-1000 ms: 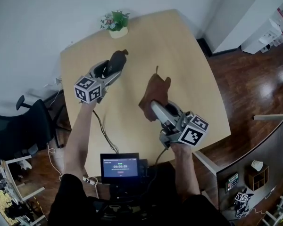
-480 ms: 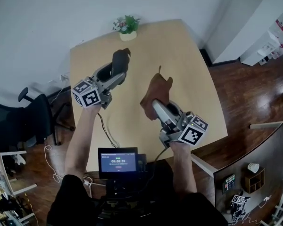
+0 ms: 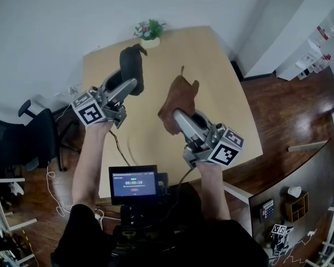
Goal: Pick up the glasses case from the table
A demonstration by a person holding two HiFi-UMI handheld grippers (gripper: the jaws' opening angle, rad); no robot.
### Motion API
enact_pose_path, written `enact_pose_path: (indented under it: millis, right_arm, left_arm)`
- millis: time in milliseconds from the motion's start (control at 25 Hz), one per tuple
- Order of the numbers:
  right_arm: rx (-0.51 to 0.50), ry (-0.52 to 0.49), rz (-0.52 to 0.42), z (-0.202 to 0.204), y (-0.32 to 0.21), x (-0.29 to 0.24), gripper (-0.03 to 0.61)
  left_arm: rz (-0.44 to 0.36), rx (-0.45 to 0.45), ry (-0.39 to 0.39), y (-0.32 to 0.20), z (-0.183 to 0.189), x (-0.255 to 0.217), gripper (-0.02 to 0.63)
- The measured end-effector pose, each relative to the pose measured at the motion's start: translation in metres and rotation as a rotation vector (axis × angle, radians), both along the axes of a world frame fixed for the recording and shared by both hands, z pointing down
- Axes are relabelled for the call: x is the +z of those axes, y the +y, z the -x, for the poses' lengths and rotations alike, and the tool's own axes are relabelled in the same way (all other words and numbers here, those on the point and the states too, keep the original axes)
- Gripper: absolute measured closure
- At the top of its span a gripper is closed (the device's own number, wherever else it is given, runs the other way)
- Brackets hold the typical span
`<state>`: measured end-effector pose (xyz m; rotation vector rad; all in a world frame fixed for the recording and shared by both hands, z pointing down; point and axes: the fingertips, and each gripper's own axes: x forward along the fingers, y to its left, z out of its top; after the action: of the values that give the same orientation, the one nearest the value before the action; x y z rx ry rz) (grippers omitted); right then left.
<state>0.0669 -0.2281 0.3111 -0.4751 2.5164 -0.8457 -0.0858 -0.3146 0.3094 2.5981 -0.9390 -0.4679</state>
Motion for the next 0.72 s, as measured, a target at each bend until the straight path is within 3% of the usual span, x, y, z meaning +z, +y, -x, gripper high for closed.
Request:
enact_pose_path:
  millis: [400, 600, 720]
  right_arm:
    - [-0.019, -0.043, -0.073, 0.022, 0.038, -0.045, 0.512]
    - [-0.029, -0.053, -0.127, 0.044, 0.096, -0.077, 0.512]
    - [-0.020, -0.060, -0.145, 0.047, 0.106, -0.084, 0.513]
  left_arm:
    - [-0.102, 0.029, 0.068, 0.047, 0.017, -0.069, 0.259]
    - [-0.184, 0.063, 0.100, 0.108, 0.027, -0.110, 0.259]
    - [-0.206, 0.073, 0.111, 0.119, 0.029, -0.118, 0.259]
